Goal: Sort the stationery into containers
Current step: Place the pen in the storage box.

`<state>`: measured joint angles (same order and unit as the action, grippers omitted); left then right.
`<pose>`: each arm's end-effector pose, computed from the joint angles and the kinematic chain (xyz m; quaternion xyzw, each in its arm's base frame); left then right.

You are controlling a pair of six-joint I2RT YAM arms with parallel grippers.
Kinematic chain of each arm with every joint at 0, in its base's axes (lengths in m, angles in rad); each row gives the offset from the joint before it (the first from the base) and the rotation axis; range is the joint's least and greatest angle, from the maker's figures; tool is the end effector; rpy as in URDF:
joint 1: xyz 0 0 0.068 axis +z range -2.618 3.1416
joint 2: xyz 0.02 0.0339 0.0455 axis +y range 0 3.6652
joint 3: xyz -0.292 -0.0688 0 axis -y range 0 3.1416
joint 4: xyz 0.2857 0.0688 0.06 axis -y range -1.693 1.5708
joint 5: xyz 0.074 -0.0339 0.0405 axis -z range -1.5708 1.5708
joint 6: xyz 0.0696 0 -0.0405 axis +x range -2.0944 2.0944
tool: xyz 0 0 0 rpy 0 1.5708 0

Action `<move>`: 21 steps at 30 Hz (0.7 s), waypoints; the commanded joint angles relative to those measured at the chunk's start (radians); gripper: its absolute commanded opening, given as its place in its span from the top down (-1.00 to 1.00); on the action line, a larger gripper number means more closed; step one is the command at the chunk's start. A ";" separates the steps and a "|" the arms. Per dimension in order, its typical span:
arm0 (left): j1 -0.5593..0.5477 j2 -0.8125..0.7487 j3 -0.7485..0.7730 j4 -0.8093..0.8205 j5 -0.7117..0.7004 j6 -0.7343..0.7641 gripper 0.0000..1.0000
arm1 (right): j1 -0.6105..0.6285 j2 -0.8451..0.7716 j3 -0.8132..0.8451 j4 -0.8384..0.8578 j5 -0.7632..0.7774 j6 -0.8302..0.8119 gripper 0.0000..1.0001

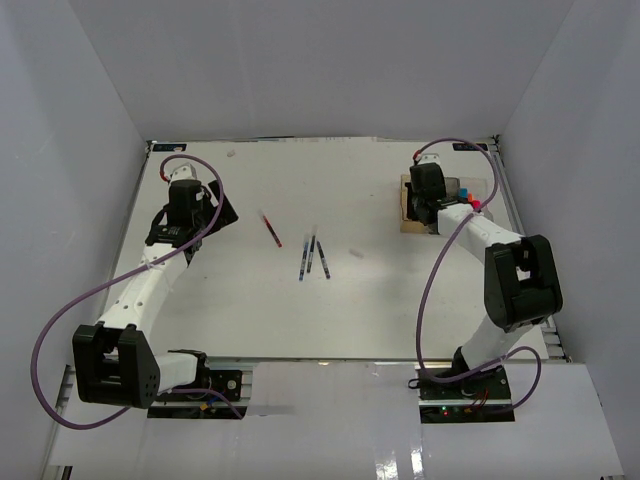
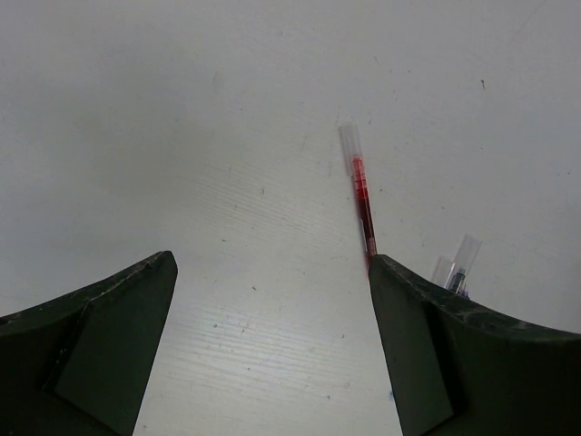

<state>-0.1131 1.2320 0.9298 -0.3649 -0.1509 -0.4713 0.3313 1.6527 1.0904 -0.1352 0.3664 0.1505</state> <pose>0.3249 -0.0264 0.2728 -0.1922 0.8769 -0.0605 0.4365 0.4092 0.1144 0.2137 -0.0037 0.8943 -0.0611 0.4432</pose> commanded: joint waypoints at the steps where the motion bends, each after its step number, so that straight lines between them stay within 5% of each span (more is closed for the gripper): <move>1: 0.004 -0.016 0.000 0.014 0.010 -0.001 -0.96 | -0.040 0.064 0.065 0.019 -0.049 0.003 0.79; 8: 0.004 -0.012 0.000 0.015 0.011 -0.001 -0.96 | -0.074 0.150 0.129 0.002 -0.076 -0.008 0.47; 14: 0.006 -0.009 0.003 0.015 0.033 -0.004 -0.96 | -0.058 0.020 0.106 0.032 -0.152 -0.019 0.01; 21: 0.006 -0.008 0.003 0.015 0.034 -0.007 -0.96 | 0.128 -0.079 0.101 0.078 -0.245 -0.092 -0.08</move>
<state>-0.1131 1.2324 0.9295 -0.3637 -0.1268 -0.4721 0.3431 1.6234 1.1690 -0.1276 0.2077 0.1081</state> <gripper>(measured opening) 0.978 0.530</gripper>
